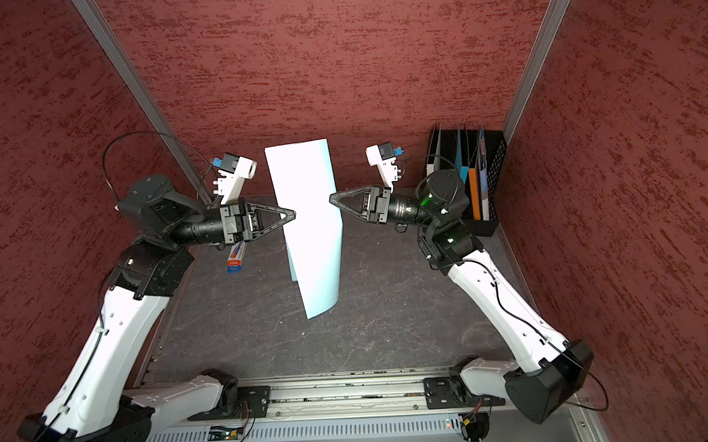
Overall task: Fold the rectangular paper in half along the long edge
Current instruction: Fold the paper.
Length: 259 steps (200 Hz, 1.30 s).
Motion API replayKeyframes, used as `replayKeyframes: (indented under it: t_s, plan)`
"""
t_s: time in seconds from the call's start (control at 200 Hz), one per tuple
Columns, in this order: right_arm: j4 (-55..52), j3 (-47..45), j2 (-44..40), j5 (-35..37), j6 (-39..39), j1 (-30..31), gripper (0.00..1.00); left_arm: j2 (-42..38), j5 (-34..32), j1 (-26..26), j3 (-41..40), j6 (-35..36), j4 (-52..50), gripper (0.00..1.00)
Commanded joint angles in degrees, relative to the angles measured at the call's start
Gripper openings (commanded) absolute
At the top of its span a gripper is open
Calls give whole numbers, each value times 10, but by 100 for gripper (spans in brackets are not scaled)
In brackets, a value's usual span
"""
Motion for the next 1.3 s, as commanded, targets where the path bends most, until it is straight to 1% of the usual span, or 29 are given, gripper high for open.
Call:
replayKeyframes:
  t_s: [0.0, 0.25, 0.316, 0.496, 0.681, 0.777, 0.912, 1.047, 1.097, 1.197, 1.293]
  plan:
    - [34, 4, -10, -3, 19, 4, 42, -3, -1, 3, 7, 2, 11, 0]
    - [40, 13, -10, -11, 31, 17, 37, 11, -5, 5, 2, -4, 34, 0]
    - [38, 16, -9, -12, 29, 22, 33, 17, -4, 5, 1, -7, 44, 0]
    - [25, 20, -4, -12, 21, 34, 27, 29, 0, 5, 7, -9, 52, 0]
    - [-1, 29, -4, -11, 5, 43, 8, 38, 3, 5, 5, -9, 53, 0]
    - [-17, 28, -7, -8, -4, 44, 0, 37, 3, 5, 5, -12, 55, 0]
    - [-48, 26, -7, 1, -25, 44, 0, 33, 0, 6, 11, -13, 52, 0]
    - [-79, 20, -12, 28, -48, 43, 0, 26, -4, 7, 15, -13, 44, 0]
    - [-89, 19, -16, 43, -58, 43, 0, 23, -4, 7, 15, -13, 43, 2]
    - [-90, 13, -24, 65, -64, 43, 0, 18, -6, 7, 11, -14, 41, 4]
    - [-73, 9, -26, 71, -58, 43, 0, 17, -5, 7, 7, -15, 40, 5]
